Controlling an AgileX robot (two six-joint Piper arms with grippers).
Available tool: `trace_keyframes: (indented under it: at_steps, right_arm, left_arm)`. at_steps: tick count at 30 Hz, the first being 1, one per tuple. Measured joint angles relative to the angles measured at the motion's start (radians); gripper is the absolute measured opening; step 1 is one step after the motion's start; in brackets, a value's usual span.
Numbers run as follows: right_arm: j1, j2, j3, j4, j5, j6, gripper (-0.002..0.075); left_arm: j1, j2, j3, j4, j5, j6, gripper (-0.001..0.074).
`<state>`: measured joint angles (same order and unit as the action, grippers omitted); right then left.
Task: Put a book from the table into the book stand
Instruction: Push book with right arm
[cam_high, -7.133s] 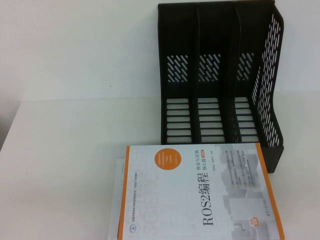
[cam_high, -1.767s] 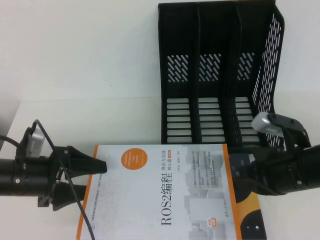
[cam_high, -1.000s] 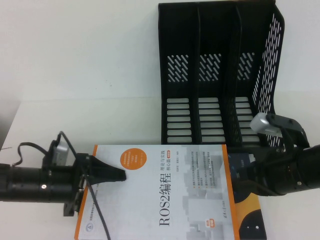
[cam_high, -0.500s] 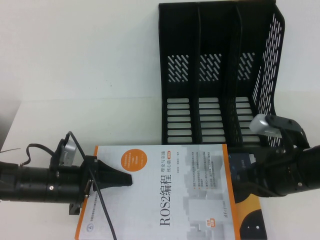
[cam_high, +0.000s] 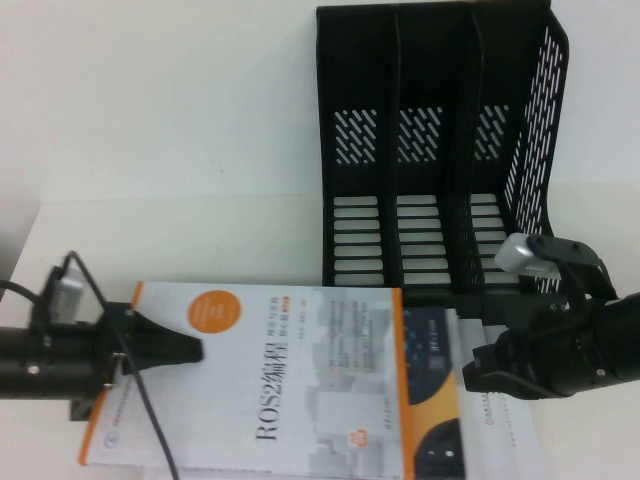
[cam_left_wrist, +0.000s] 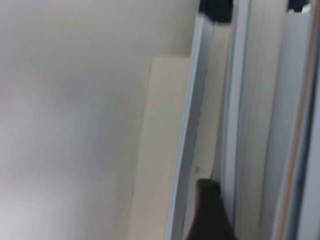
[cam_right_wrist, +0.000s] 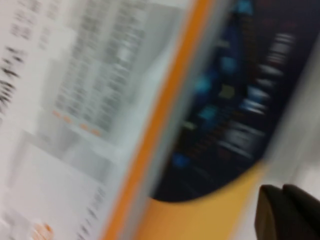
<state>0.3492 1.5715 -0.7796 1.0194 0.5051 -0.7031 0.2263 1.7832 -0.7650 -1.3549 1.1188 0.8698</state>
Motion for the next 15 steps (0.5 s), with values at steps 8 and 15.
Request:
trace_keyframes:
  at_steps: [8,15]
  right_arm:
    - [0.000,0.000,0.000,-0.005,0.000,0.000,0.0002]
    - [0.000,-0.027,0.000,-0.005,0.036,0.000,0.0002]
  left_arm:
    - [0.001,-0.105,0.000,0.046,-0.041,-0.037,0.0412]
    - [-0.079,-0.096,0.000,0.015,-0.061,-0.034,0.0412]
